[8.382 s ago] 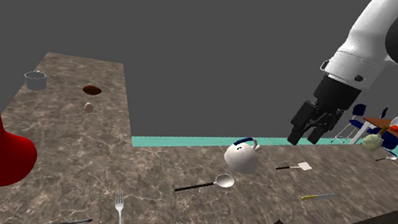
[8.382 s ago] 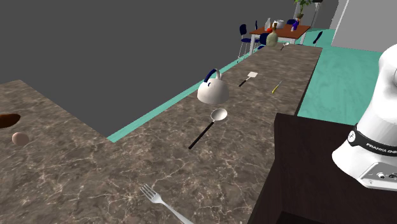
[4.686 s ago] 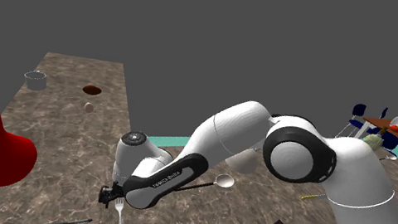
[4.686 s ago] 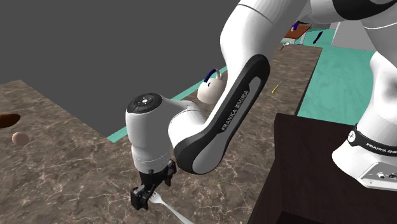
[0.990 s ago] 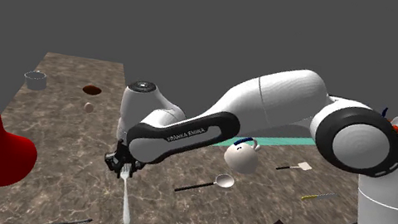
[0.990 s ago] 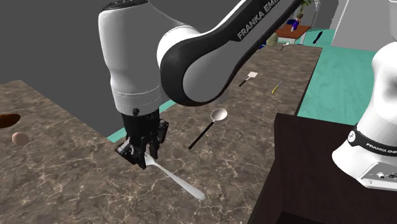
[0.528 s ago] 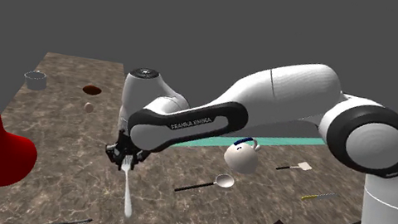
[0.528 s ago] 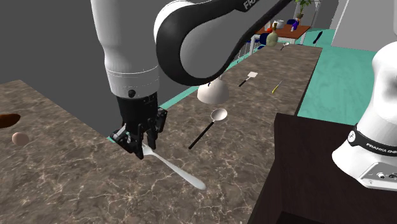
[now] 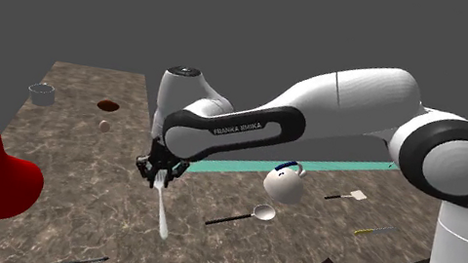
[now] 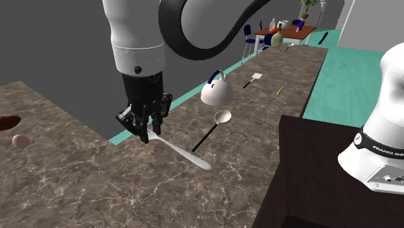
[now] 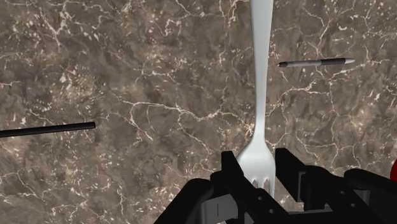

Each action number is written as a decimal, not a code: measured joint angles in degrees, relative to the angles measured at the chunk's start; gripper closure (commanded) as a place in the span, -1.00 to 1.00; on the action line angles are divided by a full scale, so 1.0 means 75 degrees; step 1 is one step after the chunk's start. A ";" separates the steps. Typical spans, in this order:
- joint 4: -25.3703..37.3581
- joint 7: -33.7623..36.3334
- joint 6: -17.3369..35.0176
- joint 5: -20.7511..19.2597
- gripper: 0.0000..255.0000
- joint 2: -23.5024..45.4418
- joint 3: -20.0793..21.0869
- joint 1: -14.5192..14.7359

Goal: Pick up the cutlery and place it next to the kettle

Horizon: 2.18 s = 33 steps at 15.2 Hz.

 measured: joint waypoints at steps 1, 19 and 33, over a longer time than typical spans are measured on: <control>-0.0056 -0.0162 0.0033 0.0033 1.00 -0.0031 -0.0033 -0.0123; -0.0228 -0.3208 0.0201 0.0598 1.00 -0.0195 -0.0708 -0.2270; 0.1875 -0.5374 -0.0572 0.0813 1.00 0.1104 -0.1233 -0.3664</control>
